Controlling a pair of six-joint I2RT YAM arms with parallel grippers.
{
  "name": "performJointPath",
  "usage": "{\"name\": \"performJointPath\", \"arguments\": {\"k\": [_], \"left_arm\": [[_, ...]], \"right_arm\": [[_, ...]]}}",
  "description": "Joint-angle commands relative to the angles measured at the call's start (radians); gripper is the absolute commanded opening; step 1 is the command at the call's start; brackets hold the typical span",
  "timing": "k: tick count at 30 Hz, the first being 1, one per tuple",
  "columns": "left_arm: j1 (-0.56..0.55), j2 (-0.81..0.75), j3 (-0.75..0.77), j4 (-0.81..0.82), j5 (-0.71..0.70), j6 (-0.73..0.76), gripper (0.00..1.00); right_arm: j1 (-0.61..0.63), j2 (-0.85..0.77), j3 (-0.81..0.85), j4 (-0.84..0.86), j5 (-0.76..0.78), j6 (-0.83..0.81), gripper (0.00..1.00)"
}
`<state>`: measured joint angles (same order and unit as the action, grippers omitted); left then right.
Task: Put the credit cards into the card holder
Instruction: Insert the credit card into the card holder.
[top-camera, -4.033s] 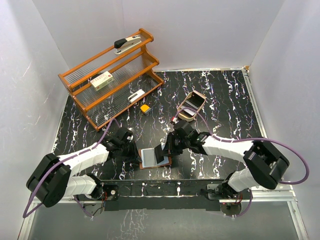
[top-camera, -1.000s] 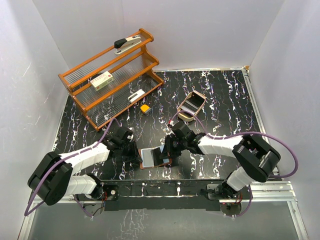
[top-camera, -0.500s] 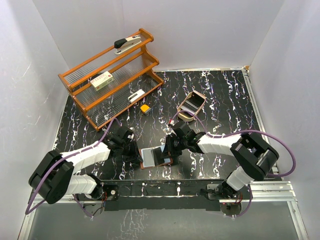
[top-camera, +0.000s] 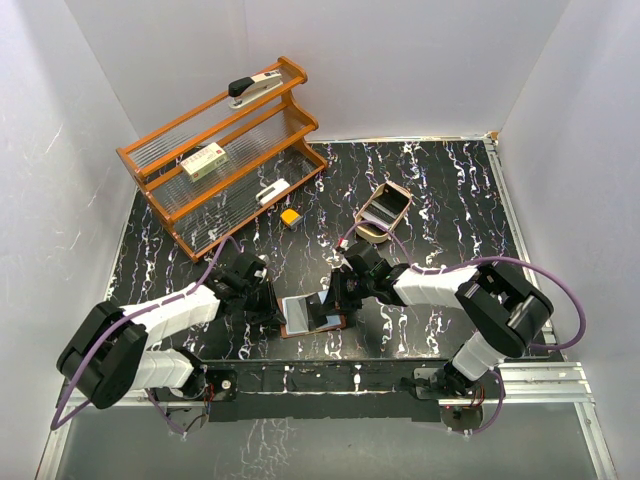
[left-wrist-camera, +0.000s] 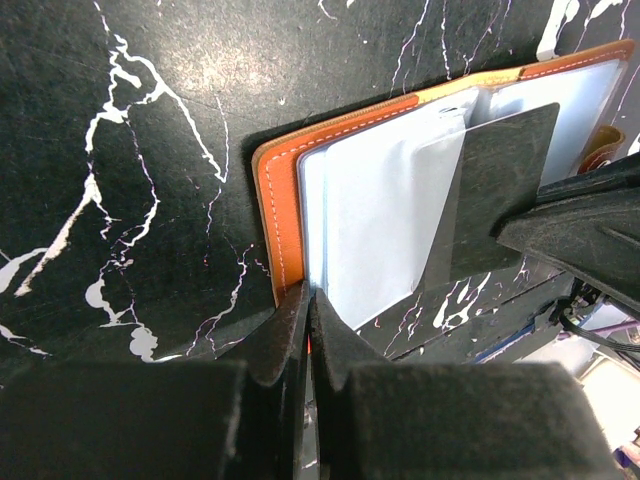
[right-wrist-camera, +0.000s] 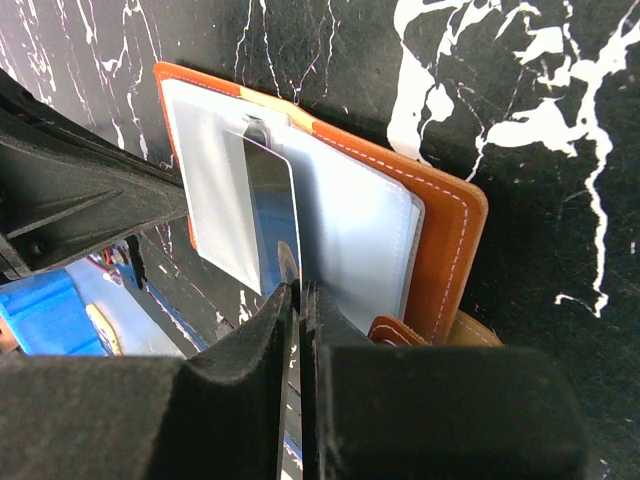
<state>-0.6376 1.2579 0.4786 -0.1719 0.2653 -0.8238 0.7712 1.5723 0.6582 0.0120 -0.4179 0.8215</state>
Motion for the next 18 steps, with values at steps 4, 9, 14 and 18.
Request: {"name": "performJointPath", "arguments": {"k": [4,9,14,18], "left_arm": [[-0.008,0.015,-0.044,-0.014,-0.001,-0.005,0.00],[-0.008,0.015,-0.049,-0.011,0.003,-0.007,0.00],[-0.008,0.013,-0.060,0.004,0.008,-0.018,0.00],[-0.008,0.014,-0.063,0.015,0.023,-0.029,0.00]], "right_arm": [[0.002,-0.001,0.022,0.022,0.070,0.001,0.00],[0.002,-0.027,0.004,0.014,0.103,0.004,0.00],[0.002,-0.032,-0.015,0.023,0.115,0.008,0.00],[0.003,-0.019,-0.034,0.054,0.093,0.024,0.00]]}}
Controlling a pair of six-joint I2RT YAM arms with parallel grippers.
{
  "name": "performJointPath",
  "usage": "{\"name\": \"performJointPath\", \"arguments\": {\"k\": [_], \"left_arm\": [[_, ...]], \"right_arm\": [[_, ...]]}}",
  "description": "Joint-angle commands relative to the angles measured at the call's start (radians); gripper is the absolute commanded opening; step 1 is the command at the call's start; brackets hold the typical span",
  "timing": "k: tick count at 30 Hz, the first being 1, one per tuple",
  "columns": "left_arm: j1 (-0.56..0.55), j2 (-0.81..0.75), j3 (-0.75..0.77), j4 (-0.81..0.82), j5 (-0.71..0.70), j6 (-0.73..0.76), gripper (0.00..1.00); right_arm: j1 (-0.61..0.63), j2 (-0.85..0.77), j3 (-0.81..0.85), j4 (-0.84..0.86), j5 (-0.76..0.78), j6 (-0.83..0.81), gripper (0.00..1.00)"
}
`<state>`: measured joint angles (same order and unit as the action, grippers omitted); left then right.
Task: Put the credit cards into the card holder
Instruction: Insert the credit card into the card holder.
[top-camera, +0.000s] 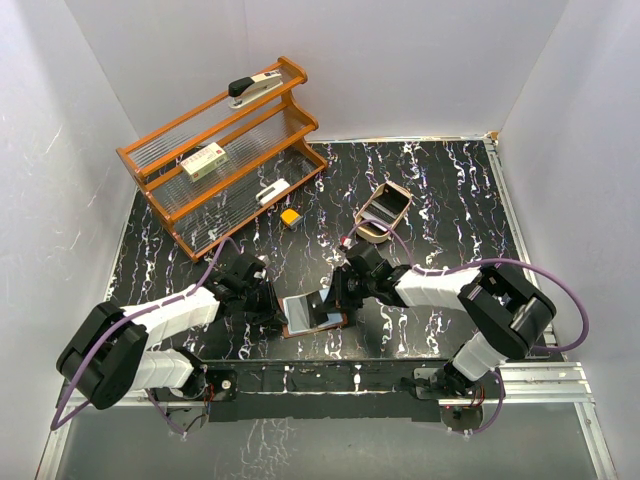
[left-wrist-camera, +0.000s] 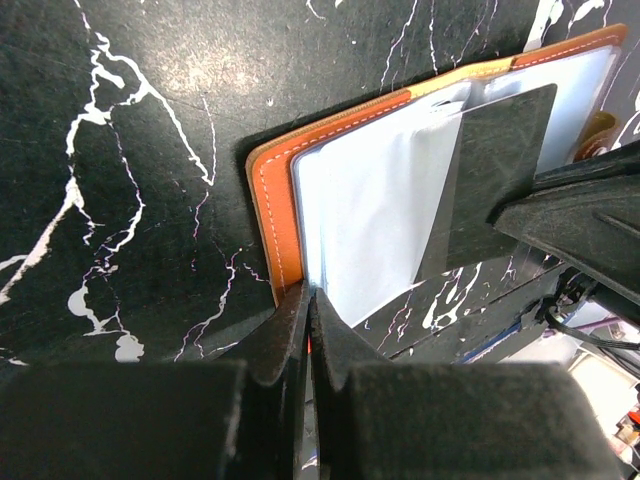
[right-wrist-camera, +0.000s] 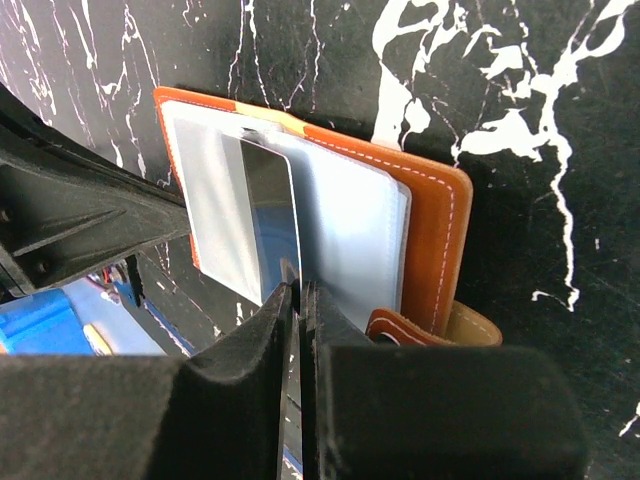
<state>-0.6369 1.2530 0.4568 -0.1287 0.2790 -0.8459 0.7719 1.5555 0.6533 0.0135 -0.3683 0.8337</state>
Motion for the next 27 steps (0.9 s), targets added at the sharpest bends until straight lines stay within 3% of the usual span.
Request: {"name": "performJointPath", "arguments": {"k": [1,12,16,19,27], "left_arm": [[-0.009,0.017,-0.041,-0.027,0.010,-0.010,0.00],[-0.009,0.022,-0.040,-0.012,0.019,-0.026,0.00],[-0.009,0.022,-0.042,-0.012,0.016,-0.025,0.00],[-0.009,0.020,-0.043,-0.010,0.015,-0.025,0.00],[-0.009,0.031,-0.030,-0.015,0.017,-0.014,0.00]], "right_arm": [[0.005,-0.002,-0.033,0.062,0.041,0.013,0.00],[0.063,0.019,-0.024,0.087,0.055,0.057,0.06],[0.066,0.008,-0.016,0.052,0.070,0.046,0.15],[0.067,-0.022,0.011,-0.025,0.116,0.025,0.29],[0.066,-0.034,0.061,-0.082,0.105,-0.041,0.40]]}}
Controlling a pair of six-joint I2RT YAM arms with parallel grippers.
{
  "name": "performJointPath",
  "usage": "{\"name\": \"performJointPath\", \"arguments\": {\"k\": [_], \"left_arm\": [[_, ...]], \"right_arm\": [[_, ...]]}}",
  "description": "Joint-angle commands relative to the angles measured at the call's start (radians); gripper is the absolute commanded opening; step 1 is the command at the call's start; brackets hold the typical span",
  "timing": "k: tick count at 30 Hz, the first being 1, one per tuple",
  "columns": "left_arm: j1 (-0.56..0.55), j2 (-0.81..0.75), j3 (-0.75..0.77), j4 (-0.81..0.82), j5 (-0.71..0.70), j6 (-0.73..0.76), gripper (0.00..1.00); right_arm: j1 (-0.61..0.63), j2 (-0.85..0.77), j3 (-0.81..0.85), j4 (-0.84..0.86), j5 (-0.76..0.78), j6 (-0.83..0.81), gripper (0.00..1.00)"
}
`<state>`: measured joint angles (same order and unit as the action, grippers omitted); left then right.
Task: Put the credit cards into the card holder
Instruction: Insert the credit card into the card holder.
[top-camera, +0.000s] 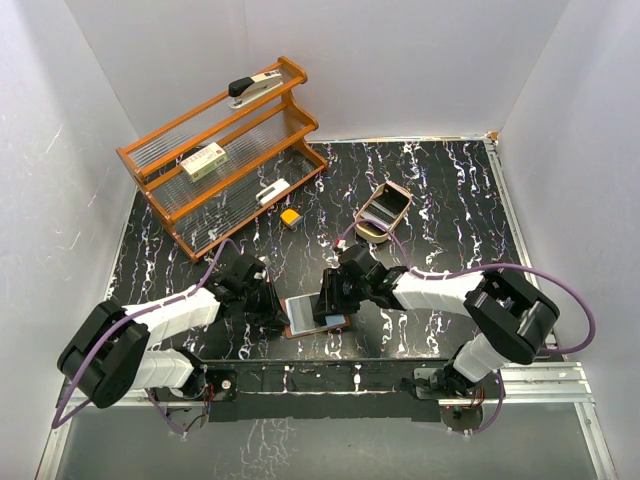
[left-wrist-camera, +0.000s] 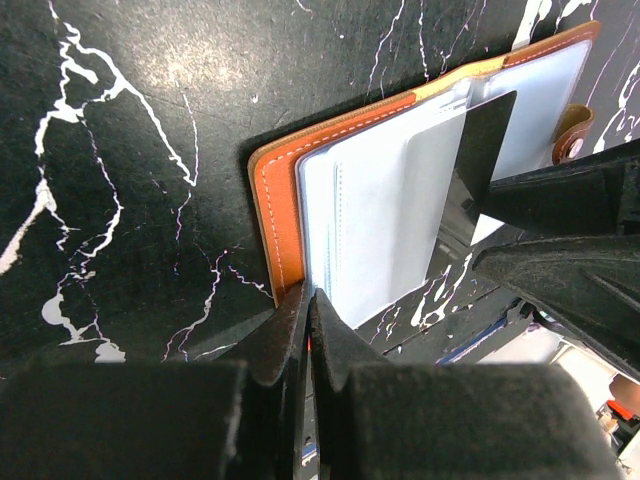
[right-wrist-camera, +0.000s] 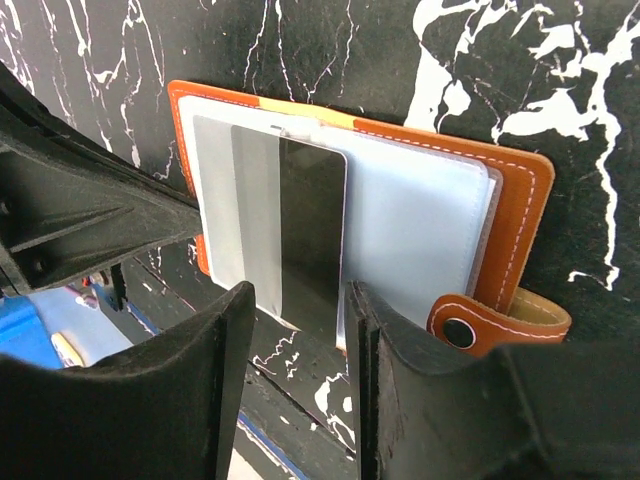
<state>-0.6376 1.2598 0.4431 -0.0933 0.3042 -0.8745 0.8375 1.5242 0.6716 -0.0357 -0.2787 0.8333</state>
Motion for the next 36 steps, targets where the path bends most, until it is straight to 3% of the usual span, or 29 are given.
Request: {"name": "performJointPath", "arguments": {"k": [1,5,15,33,36], "left_arm": [[-0.008,0.023,-0.017,-0.045,-0.008,0.014,0.00],[-0.008,0.033,-0.024,-0.014,0.005,0.002,0.00],[-0.008,0.058,-0.004,-0.002,0.016,0.019,0.00],[-0.007,-0.037,0.070,-0.139,-0.066,0.011,0.00],[-0.006,-0.074,0.092,-0.175,-0.096,0.006,0.07]], "right_arm": [[0.001,0.006,0.043,-0.028,0.010,-0.038,0.41],[0.003,0.027,0.050,-0.010,-0.001,-0.034,0.41],[0.055,0.072,0.109,-0.006,-0.005,-0.027,0.24],[0.126,0.010,0.059,0.015,0.043,0.050,0.30],[0.126,-0.023,0.080,-0.038,0.090,0.030,0.33]]}}
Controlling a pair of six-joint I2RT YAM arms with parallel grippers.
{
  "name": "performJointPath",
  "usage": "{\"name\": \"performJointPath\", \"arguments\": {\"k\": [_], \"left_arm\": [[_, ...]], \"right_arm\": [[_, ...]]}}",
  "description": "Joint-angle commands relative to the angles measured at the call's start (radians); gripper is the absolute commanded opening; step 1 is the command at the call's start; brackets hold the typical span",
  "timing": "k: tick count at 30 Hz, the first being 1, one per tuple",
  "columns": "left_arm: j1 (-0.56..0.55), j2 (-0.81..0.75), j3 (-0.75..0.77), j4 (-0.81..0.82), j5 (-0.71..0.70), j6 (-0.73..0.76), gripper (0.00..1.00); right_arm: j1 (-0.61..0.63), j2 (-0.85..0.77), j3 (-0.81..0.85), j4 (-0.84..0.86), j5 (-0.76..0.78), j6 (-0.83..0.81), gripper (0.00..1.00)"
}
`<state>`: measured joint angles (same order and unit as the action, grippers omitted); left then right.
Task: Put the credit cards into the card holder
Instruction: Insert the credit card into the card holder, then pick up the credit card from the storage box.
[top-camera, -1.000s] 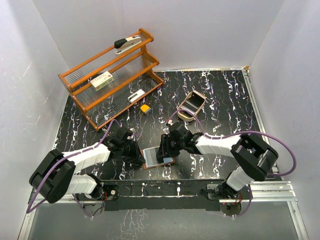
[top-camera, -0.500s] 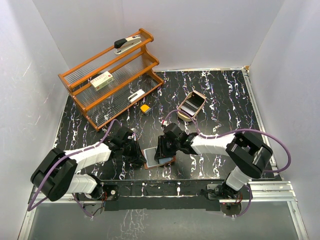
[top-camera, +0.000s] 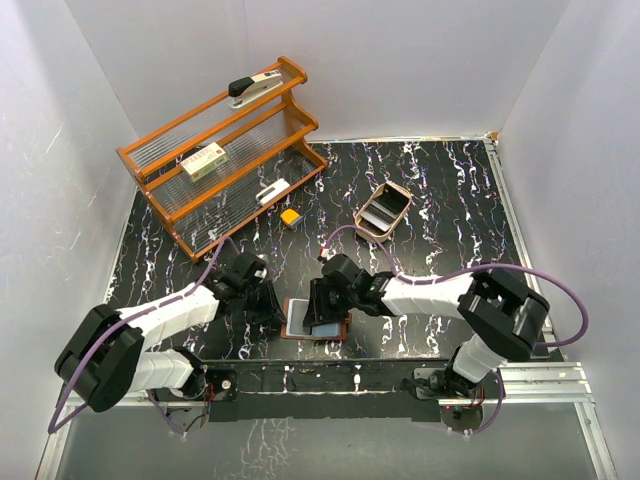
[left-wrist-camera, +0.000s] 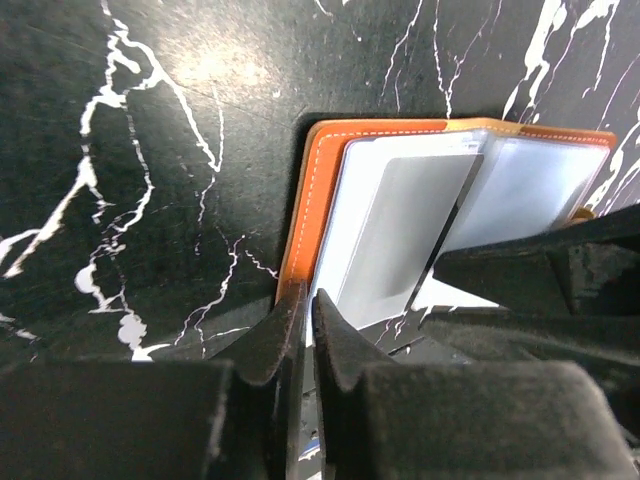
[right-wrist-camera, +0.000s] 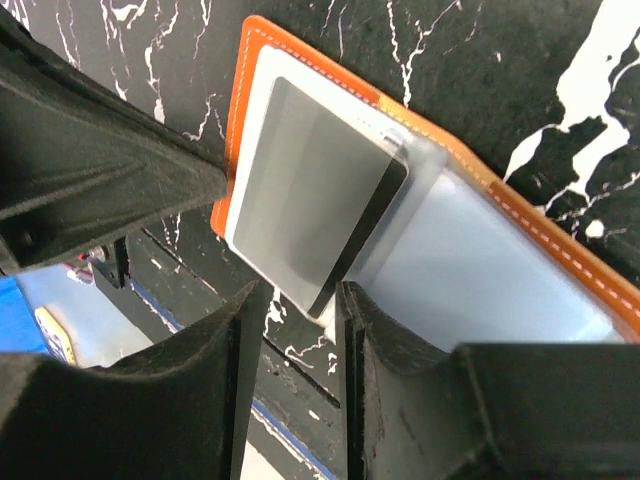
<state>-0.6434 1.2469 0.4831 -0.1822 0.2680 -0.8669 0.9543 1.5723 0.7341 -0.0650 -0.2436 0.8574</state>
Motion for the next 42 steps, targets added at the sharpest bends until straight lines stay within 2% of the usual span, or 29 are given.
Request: {"name": "performJointPath", "arguments": {"k": [1,8,12,19,20,23,31,37,42], "left_arm": [[-0.001,-0.074,0.057,-0.096,-0.067,-0.002,0.09],[-0.002,-0.165,0.088,-0.155,-0.109,0.010,0.27],[-0.001,-0.223,0.134,-0.186,-0.112,0.043,0.42],[-0.001,-0.261,0.251,-0.279,-0.081,0.140,0.53],[-0.001,-0.266,0.265,-0.288,-0.075,0.152,0.59],[-0.001,-0.277,0.293,-0.306,-0.057,0.188,0.96],[-0.001,-0.278,0.363,-0.374,-0.086,0.316,0.99],[-0.001,-0.321,0.326,-0.381,-0.131,0.405,0.99],[-0.002,-0.343,0.305,-0.356,-0.118,0.414,0.99]], "right_arm": [[0.009,-0.082,0.031,-0.040,0.076,0.002,0.34],[0.002,-0.152,0.161,-0.274,0.240,-0.187,0.41],[-0.035,-0.179,0.258,-0.377,0.364,-0.313,0.49],[-0.189,-0.093,0.456,-0.487,0.587,-0.557,0.53],[-0.213,-0.073,0.477,-0.487,0.617,-0.589,0.53],[-0.294,-0.008,0.558,-0.476,0.670,-0.678,0.54],[-0.468,0.281,0.792,-0.486,0.830,-0.881,0.55],[-0.514,0.471,0.963,-0.505,0.897,-0.997,0.56],[-0.535,0.579,1.072,-0.514,0.941,-1.079,0.57]]}}
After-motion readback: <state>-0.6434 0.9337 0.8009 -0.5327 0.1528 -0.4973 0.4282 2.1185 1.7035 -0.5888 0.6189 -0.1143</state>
